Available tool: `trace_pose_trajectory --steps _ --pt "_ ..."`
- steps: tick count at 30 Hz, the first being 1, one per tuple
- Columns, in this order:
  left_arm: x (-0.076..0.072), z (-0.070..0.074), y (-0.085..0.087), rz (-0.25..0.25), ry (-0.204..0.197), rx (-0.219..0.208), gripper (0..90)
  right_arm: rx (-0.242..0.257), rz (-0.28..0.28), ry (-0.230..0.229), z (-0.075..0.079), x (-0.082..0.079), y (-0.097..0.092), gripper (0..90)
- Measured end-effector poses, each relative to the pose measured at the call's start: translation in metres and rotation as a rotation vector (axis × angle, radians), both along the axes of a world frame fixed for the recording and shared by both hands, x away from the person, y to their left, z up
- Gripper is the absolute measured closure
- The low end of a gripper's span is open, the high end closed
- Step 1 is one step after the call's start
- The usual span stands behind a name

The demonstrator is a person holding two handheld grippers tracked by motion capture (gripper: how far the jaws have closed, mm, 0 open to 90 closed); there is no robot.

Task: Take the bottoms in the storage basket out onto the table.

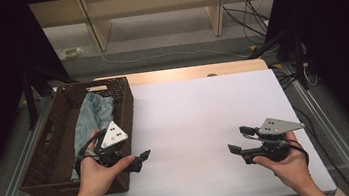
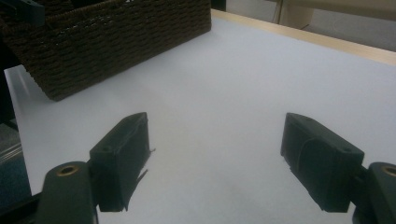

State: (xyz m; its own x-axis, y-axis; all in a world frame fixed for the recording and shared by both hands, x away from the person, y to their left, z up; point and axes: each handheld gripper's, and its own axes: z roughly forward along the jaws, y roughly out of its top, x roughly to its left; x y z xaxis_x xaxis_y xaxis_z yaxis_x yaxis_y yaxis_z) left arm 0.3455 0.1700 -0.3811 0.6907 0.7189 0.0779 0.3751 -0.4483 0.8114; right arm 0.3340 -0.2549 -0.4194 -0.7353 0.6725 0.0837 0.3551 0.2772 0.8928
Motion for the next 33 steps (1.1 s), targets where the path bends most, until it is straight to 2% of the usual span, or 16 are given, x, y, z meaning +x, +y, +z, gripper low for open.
trace_pose_trajectory --steps 8,13,20,28,30,33 --pt "0.001 0.004 0.003 0.013 0.003 0.003 0.0 -0.012 -0.001 -0.001 0.0 0.0 0.001 24.7" --pt "0.008 0.013 0.012 0.039 -0.006 -0.007 0.0 -0.017 -0.003 0.002 -0.001 0.0 0.002 24.7" --pt "0.032 0.018 0.033 0.116 0.005 -0.022 0.0 -0.026 -0.008 -0.001 0.0 -0.001 0.003 24.7" --pt "0.067 0.018 0.069 0.238 0.037 0.017 0.0 -0.026 -0.009 0.002 0.0 0.0 0.003 24.7" --pt "0.071 0.017 0.073 0.247 0.041 0.016 0.0 -0.026 -0.009 0.002 0.0 0.0 0.003 24.7" --pt "0.081 0.013 0.081 0.286 0.064 0.027 0.0 -0.026 -0.008 0.003 0.0 0.0 0.003 24.7"
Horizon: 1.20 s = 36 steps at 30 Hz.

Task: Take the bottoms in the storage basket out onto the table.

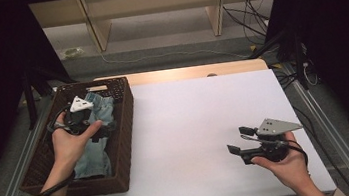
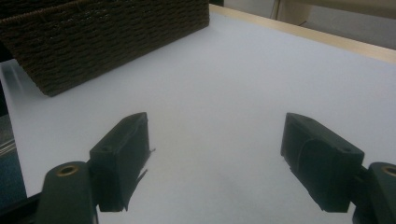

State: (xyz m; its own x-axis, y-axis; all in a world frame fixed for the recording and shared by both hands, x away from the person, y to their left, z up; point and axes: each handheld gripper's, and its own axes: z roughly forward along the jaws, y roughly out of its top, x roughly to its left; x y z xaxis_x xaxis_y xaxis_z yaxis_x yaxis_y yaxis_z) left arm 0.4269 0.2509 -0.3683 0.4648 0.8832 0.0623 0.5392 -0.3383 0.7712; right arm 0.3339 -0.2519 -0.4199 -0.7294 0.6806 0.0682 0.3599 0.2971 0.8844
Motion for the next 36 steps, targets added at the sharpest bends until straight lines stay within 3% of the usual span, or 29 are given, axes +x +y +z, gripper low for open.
trace_pose_trajectory --steps 4,9,14,18,22,26,29,30,31,32,33,34,36 --pt "0.016 -0.013 0.009 0.052 0.05 0.014 0.0 0.0 0.0 0.0 0.0 0.0 0.0 24.7" --pt "0.033 -0.034 0.011 0.111 0.116 0.071 0.0 0.001 0.005 0.001 -0.001 0.0 0.0 24.7" --pt "0.043 -0.05 0.012 0.184 0.158 0.102 0.0 0.001 0.005 0.002 0.0 0.0 0.001 24.7" --pt "0.05 -0.067 0.015 0.266 0.22 0.128 0.0 0.002 0.007 0.004 -0.001 0.001 0.001 24.7" --pt "0.053 -0.087 0.016 0.282 0.278 0.179 0.0 0.002 0.009 0.005 -0.001 0.0 0.001 24.7" --pt "0.055 -0.085 0.015 0.288 0.291 0.201 0.0 0.001 0.006 0.007 -0.001 0.001 0.001 24.7" --pt "0.055 -0.085 0.014 0.286 0.294 0.239 6.1 -0.002 0.004 0.009 -0.001 0.001 0.001 24.8" --pt "0.054 -0.086 0.014 0.289 0.29 0.248 16.5 -0.003 0.006 0.008 -0.001 0.001 0.001 24.8" --pt "0.054 -0.086 0.013 0.29 0.289 0.256 18.7 -0.003 0.007 0.008 -0.001 0.0 0.001 24.8" --pt "0.054 -0.086 0.013 0.287 0.288 0.261 18.7 -0.003 0.007 0.008 -0.001 0.0 0.001 24.8" --pt "0.054 -0.086 0.012 0.289 0.286 0.263 27.6 -0.004 0.006 0.009 -0.001 0.001 0.001 24.8" --pt "0.053 -0.085 0.012 0.286 0.286 0.264 27.6 -0.004 0.006 0.009 -0.001 0.001 0.001 24.8" --pt "0.053 -0.084 0.012 0.284 0.284 0.257 37.7 -0.007 0.005 0.011 -0.002 0.001 0.001 24.8"
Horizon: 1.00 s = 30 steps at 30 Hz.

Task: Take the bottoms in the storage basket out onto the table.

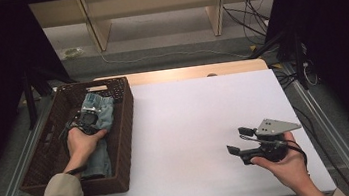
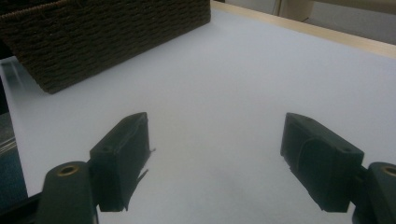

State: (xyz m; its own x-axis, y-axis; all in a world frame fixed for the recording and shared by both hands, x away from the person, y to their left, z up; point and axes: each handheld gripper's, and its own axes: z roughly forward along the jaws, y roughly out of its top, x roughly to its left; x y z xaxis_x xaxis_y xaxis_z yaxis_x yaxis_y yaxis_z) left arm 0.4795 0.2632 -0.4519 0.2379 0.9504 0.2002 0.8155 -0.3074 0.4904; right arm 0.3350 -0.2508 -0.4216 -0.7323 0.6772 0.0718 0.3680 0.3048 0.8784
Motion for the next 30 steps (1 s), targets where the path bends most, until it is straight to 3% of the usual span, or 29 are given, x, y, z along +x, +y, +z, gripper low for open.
trace_pose_trajectory --steps 6,9,15,30 --pt "-0.003 0.004 0.001 -0.008 -0.002 -0.006 66.0 -0.001 -0.001 0.002 0.0 0.0 0.0 24.9" --pt "-0.004 0.007 0.001 -0.002 -0.006 -0.014 68.9 0.001 0.0 0.004 0.0 0.0 0.0 24.9" --pt "-0.008 0.014 0.01 0.02 -0.037 -0.082 73.4 0.004 0.001 0.005 -0.001 0.001 0.0 25.0" --pt "-0.022 0.021 0.019 0.007 -0.123 -0.149 74.8 -0.002 -0.006 -0.001 0.0 0.001 -0.001 25.0"
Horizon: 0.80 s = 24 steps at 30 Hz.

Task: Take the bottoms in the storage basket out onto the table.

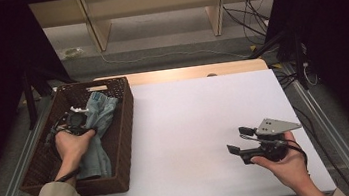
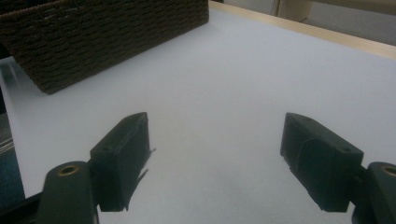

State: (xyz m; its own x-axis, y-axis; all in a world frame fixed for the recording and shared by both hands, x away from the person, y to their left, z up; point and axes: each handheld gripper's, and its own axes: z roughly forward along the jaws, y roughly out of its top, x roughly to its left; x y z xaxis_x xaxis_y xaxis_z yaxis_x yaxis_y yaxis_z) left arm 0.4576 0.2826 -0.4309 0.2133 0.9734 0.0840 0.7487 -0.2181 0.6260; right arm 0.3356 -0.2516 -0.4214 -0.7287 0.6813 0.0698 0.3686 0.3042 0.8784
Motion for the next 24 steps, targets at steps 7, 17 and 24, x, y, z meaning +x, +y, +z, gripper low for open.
trace_pose_trajectory --steps 7,17,24 --pt "-0.004 0.002 -0.001 0.002 -0.037 -0.013 74.9 0.003 0.006 -0.007 0.001 0.0 0.0 25.0" --pt "-0.007 0.011 -0.007 -0.004 -0.1 -0.053 75.2 0.005 0.007 -0.008 0.001 -0.001 -0.001 25.0" --pt "-0.01 0.017 -0.008 -0.004 -0.138 -0.072 75.3 0.005 0.005 -0.007 0.001 -0.001 -0.001 25.0"
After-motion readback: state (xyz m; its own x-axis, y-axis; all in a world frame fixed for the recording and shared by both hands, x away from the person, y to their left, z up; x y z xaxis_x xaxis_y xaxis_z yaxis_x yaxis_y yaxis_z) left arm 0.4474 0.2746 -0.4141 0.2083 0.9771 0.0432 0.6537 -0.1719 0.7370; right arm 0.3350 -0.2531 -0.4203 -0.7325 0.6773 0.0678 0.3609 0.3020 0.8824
